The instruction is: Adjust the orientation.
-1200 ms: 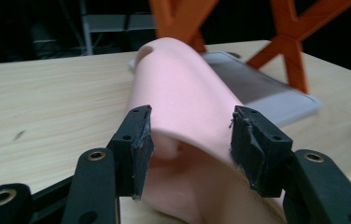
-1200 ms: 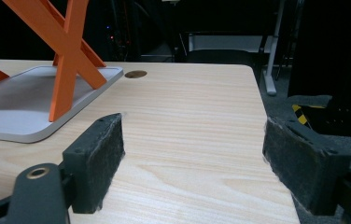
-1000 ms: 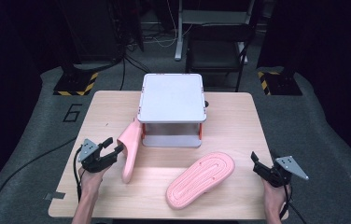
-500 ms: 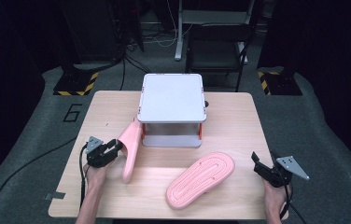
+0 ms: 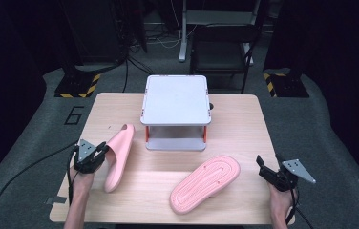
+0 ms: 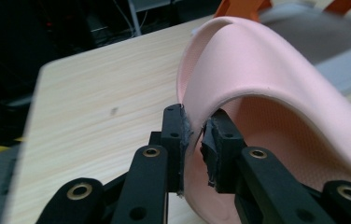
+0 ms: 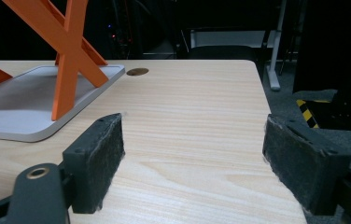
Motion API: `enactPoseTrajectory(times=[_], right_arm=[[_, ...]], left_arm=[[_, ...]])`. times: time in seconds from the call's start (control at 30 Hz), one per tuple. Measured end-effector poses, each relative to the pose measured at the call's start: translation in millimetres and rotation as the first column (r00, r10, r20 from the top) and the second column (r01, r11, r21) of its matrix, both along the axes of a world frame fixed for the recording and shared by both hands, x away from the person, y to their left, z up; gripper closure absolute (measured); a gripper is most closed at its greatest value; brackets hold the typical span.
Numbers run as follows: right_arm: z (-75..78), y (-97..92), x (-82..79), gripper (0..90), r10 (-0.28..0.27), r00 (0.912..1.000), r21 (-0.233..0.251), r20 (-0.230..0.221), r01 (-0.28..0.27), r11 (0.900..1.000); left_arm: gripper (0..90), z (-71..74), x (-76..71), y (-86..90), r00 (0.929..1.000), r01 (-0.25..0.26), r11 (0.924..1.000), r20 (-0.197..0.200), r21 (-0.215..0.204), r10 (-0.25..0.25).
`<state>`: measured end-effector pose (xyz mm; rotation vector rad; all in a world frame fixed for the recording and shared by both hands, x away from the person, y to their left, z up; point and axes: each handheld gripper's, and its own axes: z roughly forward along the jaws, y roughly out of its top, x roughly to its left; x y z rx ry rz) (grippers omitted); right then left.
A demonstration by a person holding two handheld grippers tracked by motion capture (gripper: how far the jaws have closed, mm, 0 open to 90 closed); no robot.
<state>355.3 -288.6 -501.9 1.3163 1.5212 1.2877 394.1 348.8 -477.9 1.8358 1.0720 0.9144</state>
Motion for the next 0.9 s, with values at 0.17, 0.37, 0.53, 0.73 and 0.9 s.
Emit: enactPoseTrajectory(times=[0.17,0.37,0.53,0.73,0.9], right_arm=[[-0.7,2.3,1.4,19.8,0.009,0.9999,-0.001,-0.003,-0.01,1.0],[-0.1,1.2,0.1,19.7,0.005,1.0,0.003,-0.007,-0.005,1.0],[0.1,0.5,-0.1,19.6,0.007,1.0,0.02,-0.007,-0.006,0.9998],[0.5,1.7,0.2,19.1,0.001,1.0,0.025,-0.009,-0.001,0.9997],[2.0,2.5,-0.4,17.2,-0.003,1.0,0.027,0.0,0.003,0.9996]], left_arm=[[71.2,-2.0,-1.4,1.2,0.9996,0.028,0.9995,-0.01,-0.017,-0.028],[57.6,-8.5,-9.9,-6.6,0.9956,0.094,0.9865,0.01,-0.134,-0.093],[49.2,-10.7,-18.5,4.0,0.9964,0.078,0.9538,0.052,-0.29,-0.066],[34.3,-9.2,-26.1,23.4,0.9981,0.038,0.9102,0.059,-0.412,-0.014],[28.4,-10.2,-30.7,30.8,0.9975,0.012,0.9018,0.068,-0.432,0.02]])
